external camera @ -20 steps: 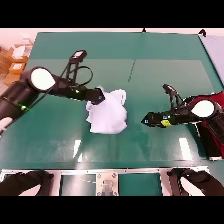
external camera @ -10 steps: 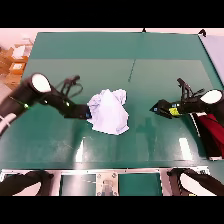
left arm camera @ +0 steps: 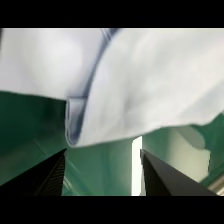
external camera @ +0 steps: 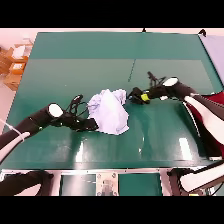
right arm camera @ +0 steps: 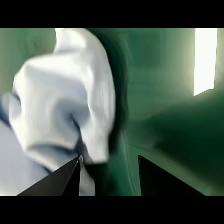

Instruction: Fold the shirts.

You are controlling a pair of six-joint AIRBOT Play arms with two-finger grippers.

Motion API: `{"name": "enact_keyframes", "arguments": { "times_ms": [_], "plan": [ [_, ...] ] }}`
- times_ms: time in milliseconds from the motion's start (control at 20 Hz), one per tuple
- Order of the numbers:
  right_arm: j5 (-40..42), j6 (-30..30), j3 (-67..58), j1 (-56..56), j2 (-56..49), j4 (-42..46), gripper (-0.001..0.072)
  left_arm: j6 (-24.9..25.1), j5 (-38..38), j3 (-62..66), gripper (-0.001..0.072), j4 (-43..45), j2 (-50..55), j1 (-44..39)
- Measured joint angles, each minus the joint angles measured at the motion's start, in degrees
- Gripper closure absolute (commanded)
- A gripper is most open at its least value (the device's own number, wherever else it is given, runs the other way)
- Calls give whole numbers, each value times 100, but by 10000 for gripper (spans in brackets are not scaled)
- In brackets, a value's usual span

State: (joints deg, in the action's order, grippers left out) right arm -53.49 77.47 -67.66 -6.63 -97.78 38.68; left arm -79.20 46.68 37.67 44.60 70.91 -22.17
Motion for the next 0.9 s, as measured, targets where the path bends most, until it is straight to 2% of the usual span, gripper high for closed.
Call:
{"name": "enact_keyframes", "arguments": {
  "times_ms": [50, 100, 150, 200, 400, 550, 750, 900],
  "plan": [
    [17, 59, -254, -92, -251, -85, 377, 7, -129, -39, 182, -74, 46, -13],
    [39, 94, -444, -164, -435, -116, 463, 15, -243, -70, 184, -149, 109, -20],
    [44, 138, -597, -219, -595, -146, 559, 24, -308, -85, 396, -243, 164, -22],
    [50, 146, -706, -256, -695, -122, 693, 46, -385, -103, 672, -297, 216, -33],
    [-168, 160, -1005, -210, -892, -72, 691, 380, -295, -42, 677, -638, 291, -26],
    [-603, 146, -1250, 92, -748, 20, 692, 485, -9, 188, 677, -522, 133, 92],
    [-1224, 142, -1639, 748, 57, 35, 692, 334, 675, 918, 677, -9, -514, 680],
    [-1604, 140, -2037, 1333, 1038, 61, 692, 162, 1220, 2015, 677, 444, -1281, 1325]
  ]
}}
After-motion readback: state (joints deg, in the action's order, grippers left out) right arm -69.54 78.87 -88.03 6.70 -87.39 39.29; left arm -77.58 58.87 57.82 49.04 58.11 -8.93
